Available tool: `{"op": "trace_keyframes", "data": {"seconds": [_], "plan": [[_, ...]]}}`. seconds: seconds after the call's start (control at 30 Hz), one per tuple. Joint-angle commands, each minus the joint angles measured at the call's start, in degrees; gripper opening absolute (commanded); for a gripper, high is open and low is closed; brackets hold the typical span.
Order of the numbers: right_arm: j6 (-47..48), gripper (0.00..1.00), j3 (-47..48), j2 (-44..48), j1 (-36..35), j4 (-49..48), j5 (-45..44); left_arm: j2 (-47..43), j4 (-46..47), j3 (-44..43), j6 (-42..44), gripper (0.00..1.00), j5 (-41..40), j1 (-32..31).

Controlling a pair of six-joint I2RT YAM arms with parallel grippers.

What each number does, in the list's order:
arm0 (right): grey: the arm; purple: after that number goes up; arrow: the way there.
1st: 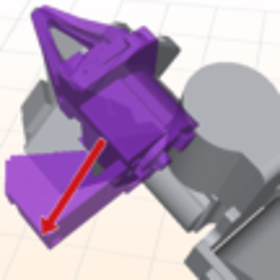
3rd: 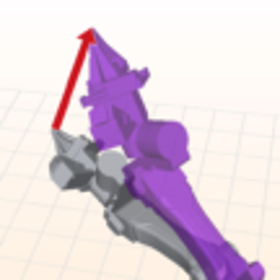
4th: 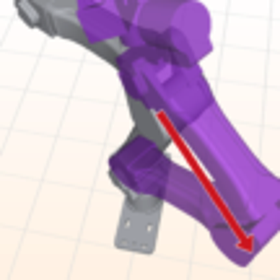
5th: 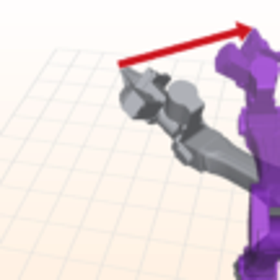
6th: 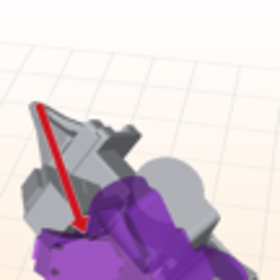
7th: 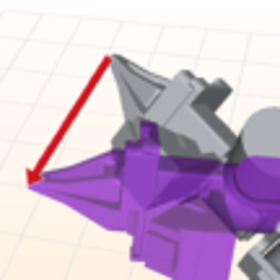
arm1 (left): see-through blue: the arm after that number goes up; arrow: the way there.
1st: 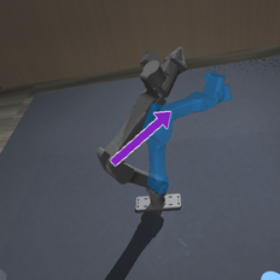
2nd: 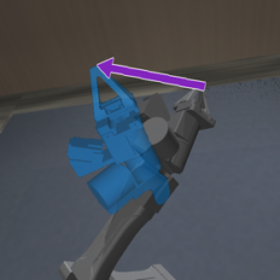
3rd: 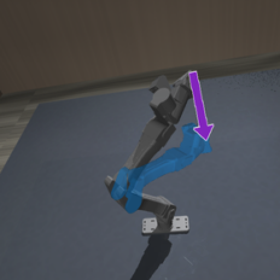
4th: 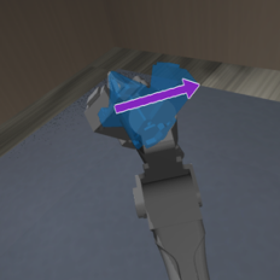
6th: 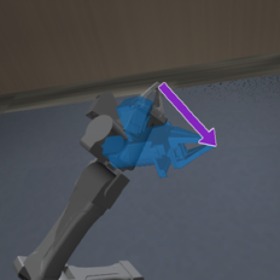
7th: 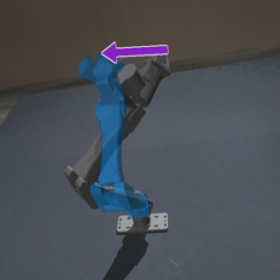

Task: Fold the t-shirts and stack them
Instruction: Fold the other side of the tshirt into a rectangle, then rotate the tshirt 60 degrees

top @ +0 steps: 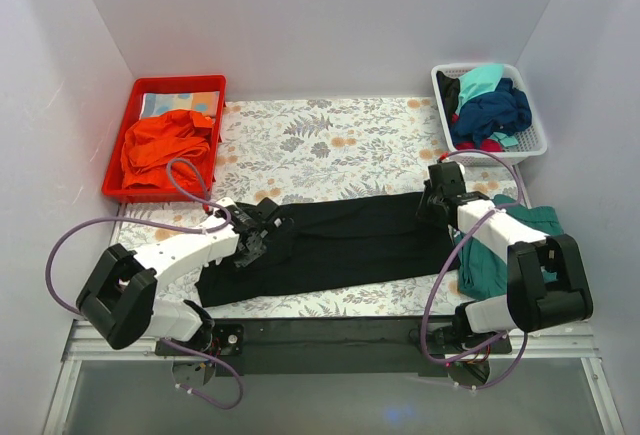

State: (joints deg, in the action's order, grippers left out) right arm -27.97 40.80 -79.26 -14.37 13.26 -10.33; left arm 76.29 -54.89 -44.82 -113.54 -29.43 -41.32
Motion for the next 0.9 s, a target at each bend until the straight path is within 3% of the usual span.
{"op": "trace_keyframes", "data": {"seconds": [0.0, 0.23, 0.37, 0.87], "plan": [[1.1, 0.29, 2.8, -0.9, -0.8, -2.4, 0.8, 0.2, 4.8, 3.2, -9.3, 0.36, 1.6, 4.5], [1.0, 0.28, 2.7, -1.2, -1.1, -2.9, 0.9, 11.8, 13.3, 2.4, -4.2, 0.36, 6.1, 10.0], [1.2, 0.28, 2.9, -1.2, -1.1, -3.0, 0.4, 18.7, 16.2, -3.1, -0.6, 0.36, 6.3, 13.1], [3.3, 0.28, 12.1, -8.2, -1.1, -2.6, -0.8, 55.1, 12.5, -54.4, 17.6, 0.35, 5.3, 21.4]]}}
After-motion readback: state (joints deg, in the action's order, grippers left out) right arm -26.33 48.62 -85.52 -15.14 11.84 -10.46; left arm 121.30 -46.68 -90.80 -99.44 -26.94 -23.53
